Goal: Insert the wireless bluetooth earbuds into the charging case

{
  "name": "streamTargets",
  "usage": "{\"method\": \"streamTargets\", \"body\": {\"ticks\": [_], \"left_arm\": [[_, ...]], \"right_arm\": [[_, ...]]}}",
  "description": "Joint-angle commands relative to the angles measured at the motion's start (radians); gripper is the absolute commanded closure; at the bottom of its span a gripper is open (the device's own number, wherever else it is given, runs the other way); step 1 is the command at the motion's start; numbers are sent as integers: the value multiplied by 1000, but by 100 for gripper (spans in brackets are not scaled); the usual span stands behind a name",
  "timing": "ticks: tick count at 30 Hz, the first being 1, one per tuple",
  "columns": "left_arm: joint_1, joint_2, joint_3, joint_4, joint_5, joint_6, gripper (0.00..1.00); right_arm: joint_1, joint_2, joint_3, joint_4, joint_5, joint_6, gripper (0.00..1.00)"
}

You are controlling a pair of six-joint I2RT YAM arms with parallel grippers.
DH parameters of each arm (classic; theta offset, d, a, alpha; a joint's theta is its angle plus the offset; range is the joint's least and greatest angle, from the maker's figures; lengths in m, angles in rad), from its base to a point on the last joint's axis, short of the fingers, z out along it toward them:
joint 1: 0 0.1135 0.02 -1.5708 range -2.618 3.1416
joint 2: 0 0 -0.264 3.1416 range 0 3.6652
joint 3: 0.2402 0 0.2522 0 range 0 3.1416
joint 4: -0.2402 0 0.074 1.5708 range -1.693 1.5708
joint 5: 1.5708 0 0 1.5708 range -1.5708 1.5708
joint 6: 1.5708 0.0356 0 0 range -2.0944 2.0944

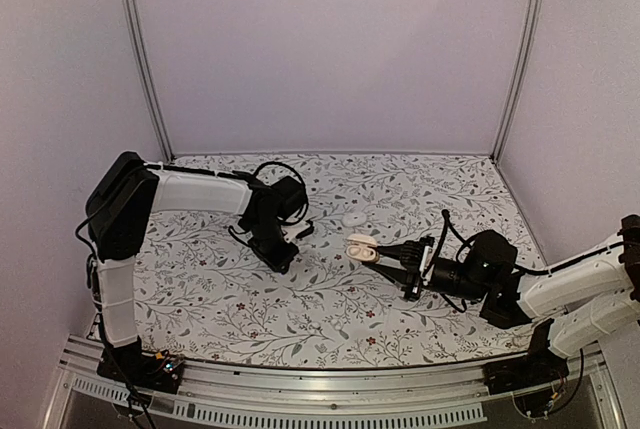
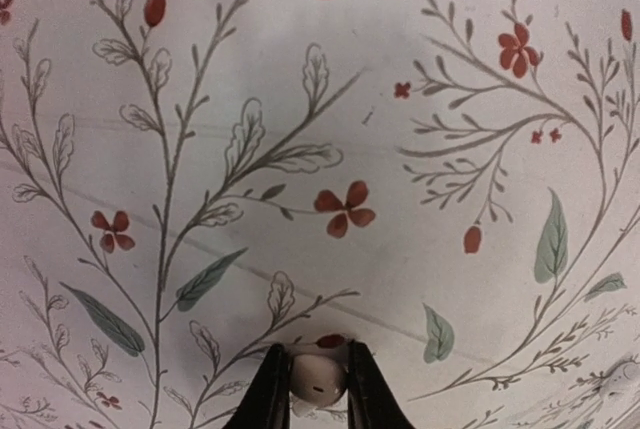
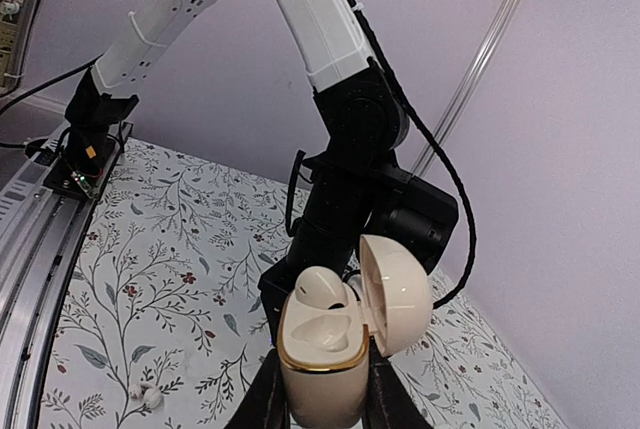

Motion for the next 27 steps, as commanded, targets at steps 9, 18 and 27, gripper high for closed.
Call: {"method": "streamTargets", "body": {"ticks": [9, 18, 27], "left_arm": [[67, -174, -116, 215, 143, -46, 88], [113, -416, -251, 516, 200, -147, 89], [40, -699, -498, 1025, 192, -224, 89]], "right_arm": [[-53, 40, 10, 30, 41, 112, 100], [-77, 193, 45, 186, 125, 198, 100], [-77, 393, 133, 424, 137, 273, 100]]}}
